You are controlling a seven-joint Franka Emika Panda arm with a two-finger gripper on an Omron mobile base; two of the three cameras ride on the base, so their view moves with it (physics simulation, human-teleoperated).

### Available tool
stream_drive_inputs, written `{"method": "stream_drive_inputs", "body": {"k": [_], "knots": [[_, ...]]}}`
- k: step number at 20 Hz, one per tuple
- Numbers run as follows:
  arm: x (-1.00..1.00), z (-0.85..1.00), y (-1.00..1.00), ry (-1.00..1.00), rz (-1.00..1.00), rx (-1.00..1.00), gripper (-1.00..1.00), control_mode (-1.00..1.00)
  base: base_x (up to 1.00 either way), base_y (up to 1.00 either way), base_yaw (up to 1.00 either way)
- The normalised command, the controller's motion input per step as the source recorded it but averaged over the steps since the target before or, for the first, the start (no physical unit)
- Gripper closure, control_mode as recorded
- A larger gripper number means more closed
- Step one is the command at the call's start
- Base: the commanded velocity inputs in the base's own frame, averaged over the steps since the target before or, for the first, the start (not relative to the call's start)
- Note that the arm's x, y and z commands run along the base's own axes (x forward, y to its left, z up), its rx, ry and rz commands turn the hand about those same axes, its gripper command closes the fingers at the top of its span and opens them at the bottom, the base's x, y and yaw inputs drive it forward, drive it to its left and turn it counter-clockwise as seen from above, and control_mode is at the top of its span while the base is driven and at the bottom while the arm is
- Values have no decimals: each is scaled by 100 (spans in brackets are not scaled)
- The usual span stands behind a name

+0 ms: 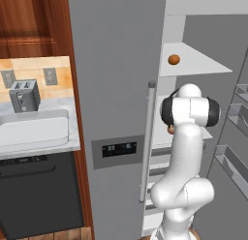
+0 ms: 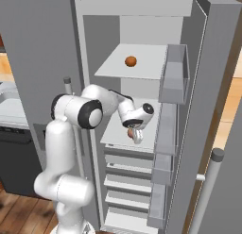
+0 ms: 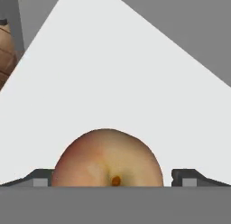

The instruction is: Pick the tangerine and peach from the fridge and place them inside the tupperware on the counter.

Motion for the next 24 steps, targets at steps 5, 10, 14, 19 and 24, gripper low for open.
{"method": "stream_drive_inputs", "body": {"k": [5,10,14,19,24], "knots": [[21,-57,0,0,0,-11,100,-100,0,0,0],[-33,-14,0,0,0,-6,100,-100,0,0,0],[-100,39,0,-15,-6,-1,100,-100,0,0,0],[-100,92,7,-27,-1,-5,100,-100,0,0,0],[-100,87,34,-14,0,-7,100,-100,0,0,0]]}}
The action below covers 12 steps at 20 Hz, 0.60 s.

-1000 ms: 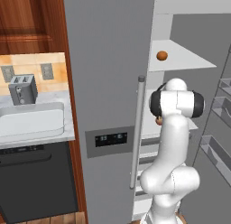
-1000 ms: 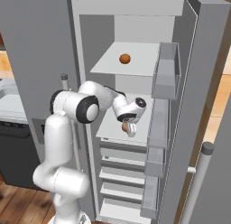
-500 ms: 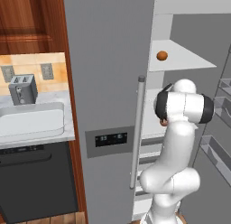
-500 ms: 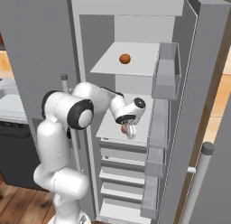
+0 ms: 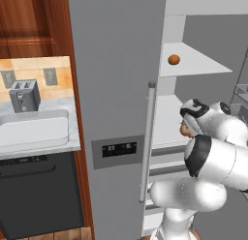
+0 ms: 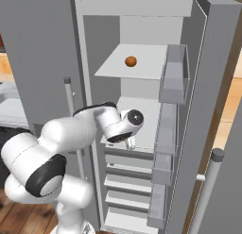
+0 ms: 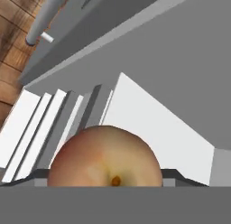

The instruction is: Pick the tangerine and peach from the fridge and place them inside the tupperware on the counter.

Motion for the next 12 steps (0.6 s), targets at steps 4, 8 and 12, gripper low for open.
{"method": "stream_drive_inputs", "body": {"k": [4,8,12], "knots": [[-100,86,26,1,0,-2,100,-100,0,0,0],[-100,100,4,10,0,0,100,-100,0,0,0],[-99,100,0,22,0,0,100,-100,0,0,0]]}}
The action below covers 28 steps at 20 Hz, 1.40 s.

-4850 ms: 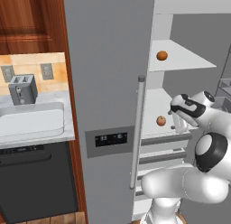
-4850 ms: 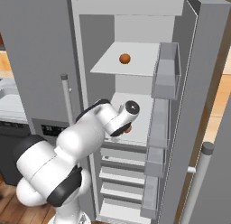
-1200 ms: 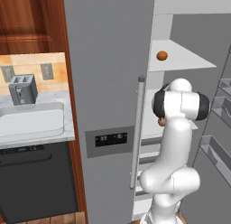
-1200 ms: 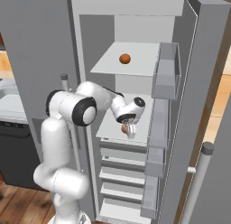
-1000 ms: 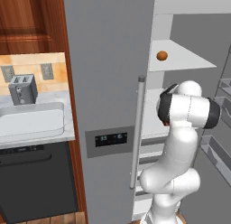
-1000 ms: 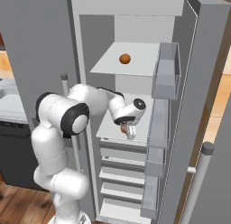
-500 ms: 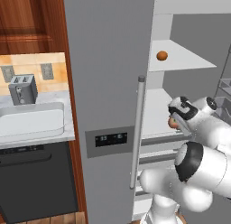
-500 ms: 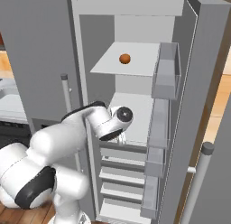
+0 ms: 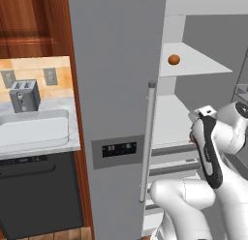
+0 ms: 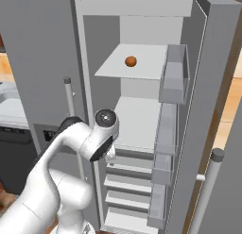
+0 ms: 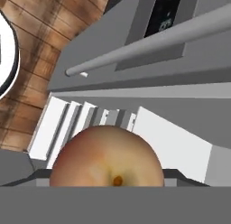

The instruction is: Pick the tangerine and peach from the fridge and place them inside the tupperware on the counter.

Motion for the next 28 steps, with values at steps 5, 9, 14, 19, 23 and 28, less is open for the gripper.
{"method": "stream_drive_inputs", "body": {"k": [5,9,14,19,23,28], "knots": [[-97,53,0,10,-7,2,100,-100,0,0,0],[-53,72,0,-1,-21,15,100,-100,0,0,0],[-35,80,4,-7,-15,7,100,-100,0,0,0],[-59,89,0,-4,-14,6,100,-100,0,0,0],[-52,51,1,0,-45,16,100,-100,0,0,0],[-11,36,10,-2,-58,21,100,-100,0,0,0]]}}
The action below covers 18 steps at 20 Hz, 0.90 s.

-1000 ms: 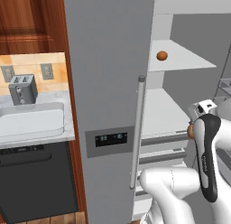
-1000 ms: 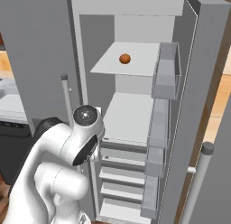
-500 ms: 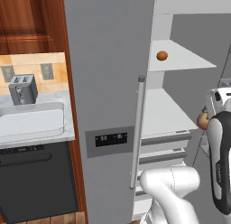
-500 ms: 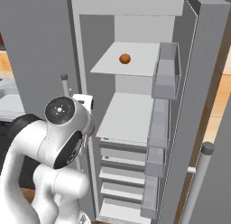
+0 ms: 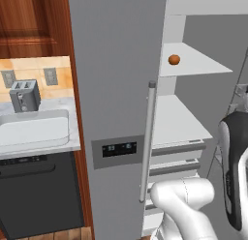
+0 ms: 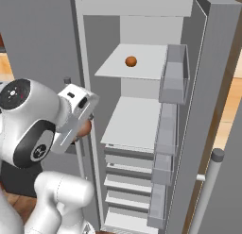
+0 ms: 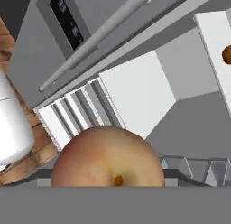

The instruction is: Pick the tangerine and peach from the fridge and place them inside the tupperware on the counter.

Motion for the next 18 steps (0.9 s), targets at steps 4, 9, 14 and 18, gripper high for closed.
{"method": "stream_drive_inputs", "body": {"k": [4,9,14,18], "knots": [[0,4,0,-17,-53,30,100,-100,0,0,0],[0,-5,0,-42,-44,45,100,-100,0,0,0],[-1,-1,12,-44,-40,55,100,-100,0,0,0],[-10,0,41,-15,-25,57,100,-100,0,0,0]]}}
